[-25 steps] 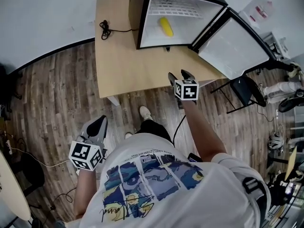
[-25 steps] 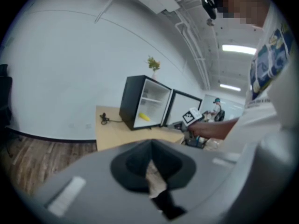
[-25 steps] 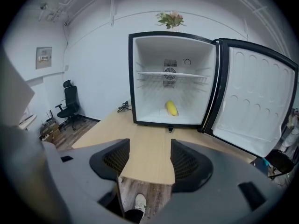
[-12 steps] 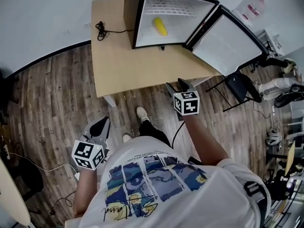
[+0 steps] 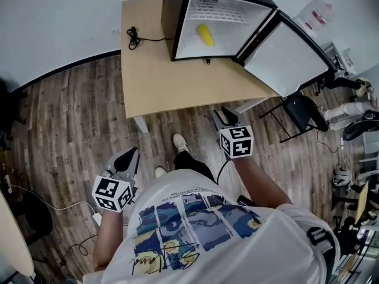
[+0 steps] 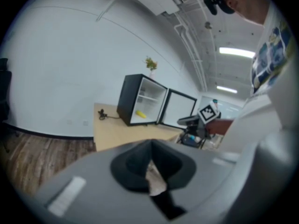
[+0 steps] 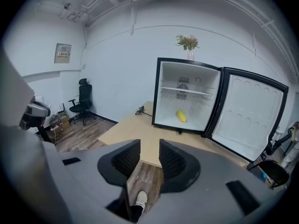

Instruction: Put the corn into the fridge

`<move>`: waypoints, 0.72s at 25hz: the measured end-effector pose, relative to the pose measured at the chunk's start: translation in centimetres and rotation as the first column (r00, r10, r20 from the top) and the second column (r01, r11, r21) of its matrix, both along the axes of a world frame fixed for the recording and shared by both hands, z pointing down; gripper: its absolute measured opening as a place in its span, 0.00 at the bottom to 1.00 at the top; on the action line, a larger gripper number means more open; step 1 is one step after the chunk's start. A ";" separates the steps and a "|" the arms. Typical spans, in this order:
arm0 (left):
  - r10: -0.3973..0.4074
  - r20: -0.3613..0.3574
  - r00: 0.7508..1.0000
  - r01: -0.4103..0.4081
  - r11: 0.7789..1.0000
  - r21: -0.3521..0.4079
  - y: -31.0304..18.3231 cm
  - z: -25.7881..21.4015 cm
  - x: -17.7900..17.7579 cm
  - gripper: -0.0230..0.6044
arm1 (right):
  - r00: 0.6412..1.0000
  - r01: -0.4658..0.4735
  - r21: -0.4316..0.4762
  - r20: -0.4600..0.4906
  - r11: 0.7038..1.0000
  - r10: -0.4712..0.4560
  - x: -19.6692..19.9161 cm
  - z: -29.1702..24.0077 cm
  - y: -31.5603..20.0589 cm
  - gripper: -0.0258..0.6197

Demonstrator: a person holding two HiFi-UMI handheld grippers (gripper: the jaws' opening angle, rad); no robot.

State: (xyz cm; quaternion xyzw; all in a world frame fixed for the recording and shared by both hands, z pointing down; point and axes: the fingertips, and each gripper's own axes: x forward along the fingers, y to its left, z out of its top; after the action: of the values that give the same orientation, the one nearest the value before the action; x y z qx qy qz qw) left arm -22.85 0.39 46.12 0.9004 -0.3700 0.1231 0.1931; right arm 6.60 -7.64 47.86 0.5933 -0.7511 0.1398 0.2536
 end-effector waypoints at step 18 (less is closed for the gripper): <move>0.021 -0.014 1.000 -0.021 0.998 -0.061 1.4 2.5 1.3 0.05 | 0.989 0.144 -0.022 -0.016 0.989 -0.144 -3.9 0.0 3.7 0.06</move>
State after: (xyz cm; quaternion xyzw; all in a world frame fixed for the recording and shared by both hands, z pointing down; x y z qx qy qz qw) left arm -21.52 1.75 48.66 0.8987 -0.3553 0.1303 0.2217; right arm 2.66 -3.95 47.91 0.5360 -0.7883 0.1236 0.2756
